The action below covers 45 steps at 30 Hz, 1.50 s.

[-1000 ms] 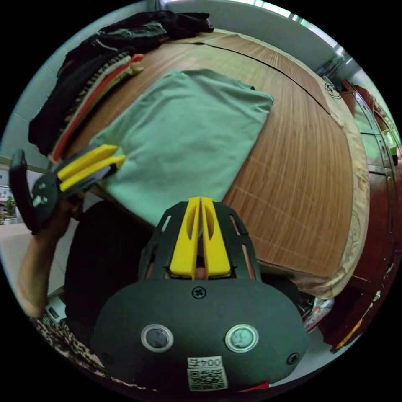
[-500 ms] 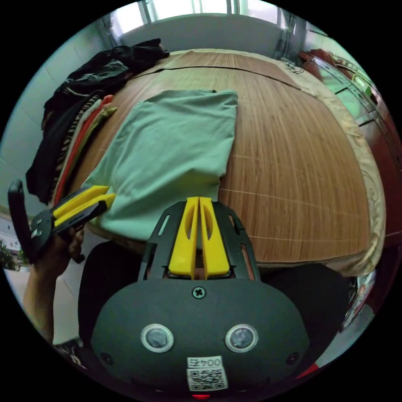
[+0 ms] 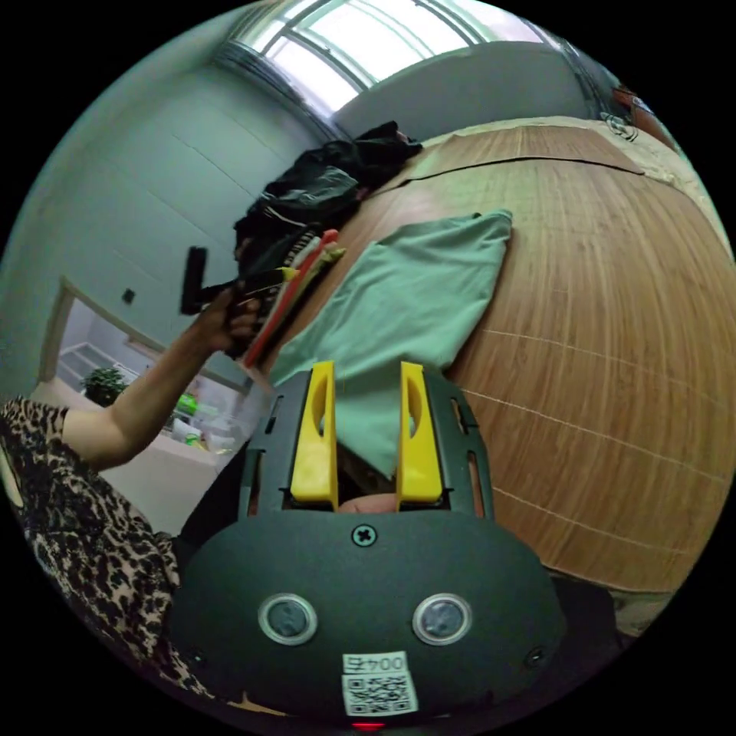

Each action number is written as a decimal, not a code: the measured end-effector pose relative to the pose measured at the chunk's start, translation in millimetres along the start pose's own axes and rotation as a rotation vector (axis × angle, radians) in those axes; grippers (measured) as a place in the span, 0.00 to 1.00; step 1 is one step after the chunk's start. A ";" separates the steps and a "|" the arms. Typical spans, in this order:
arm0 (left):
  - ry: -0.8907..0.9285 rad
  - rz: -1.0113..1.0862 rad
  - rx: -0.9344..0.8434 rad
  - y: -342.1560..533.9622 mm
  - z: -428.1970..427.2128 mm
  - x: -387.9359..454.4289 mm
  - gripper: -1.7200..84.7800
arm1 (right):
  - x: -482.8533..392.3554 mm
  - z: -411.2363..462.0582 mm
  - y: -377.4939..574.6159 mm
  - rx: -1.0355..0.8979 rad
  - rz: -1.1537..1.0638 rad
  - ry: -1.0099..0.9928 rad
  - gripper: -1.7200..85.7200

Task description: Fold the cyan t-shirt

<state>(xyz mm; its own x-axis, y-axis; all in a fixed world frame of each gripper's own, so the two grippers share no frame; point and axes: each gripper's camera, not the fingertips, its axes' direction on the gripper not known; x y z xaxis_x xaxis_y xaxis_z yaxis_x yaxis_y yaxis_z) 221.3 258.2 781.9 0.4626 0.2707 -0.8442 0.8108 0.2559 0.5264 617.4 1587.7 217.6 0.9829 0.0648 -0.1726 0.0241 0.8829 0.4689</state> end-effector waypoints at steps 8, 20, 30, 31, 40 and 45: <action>-0.053 0.062 -0.230 -117.9 105.9 -10.0 0.04 | 22.0 10.8 7.5 -0.091 -0.094 -0.124 0.21; 0.046 -0.008 -0.206 -174.3 155.3 -37.1 0.08 | 68.9 -1.2 25.4 -0.129 -0.008 -0.149 0.17; 0.077 0.083 -0.266 -205.1 186.3 -30.8 0.09 | 81.0 -9.1 31.2 -0.131 -0.028 -0.125 0.16; 0.063 0.094 -0.271 -206.5 188.4 -28.3 0.09 | 84.3 -10.0 31.8 -0.128 -0.018 -0.132 0.16; 0.041 0.148 -0.306 -214.2 202.1 -15.0 0.10 | 96.9 -13.2 34.7 -0.124 0.006 -0.149 0.15; 0.014 0.166 -0.307 -215.2 215.5 0.2 0.10 | 101.2 -13.2 35.8 -0.123 0.016 -0.156 0.14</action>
<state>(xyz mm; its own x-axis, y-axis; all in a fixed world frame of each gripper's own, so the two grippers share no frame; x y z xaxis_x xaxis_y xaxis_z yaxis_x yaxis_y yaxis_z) 124.2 3.2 646.7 0.5720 0.3443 -0.7445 0.5783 0.4743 0.6638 715.3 1632.0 205.5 0.9996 0.0148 -0.0250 -0.0048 0.9330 0.3598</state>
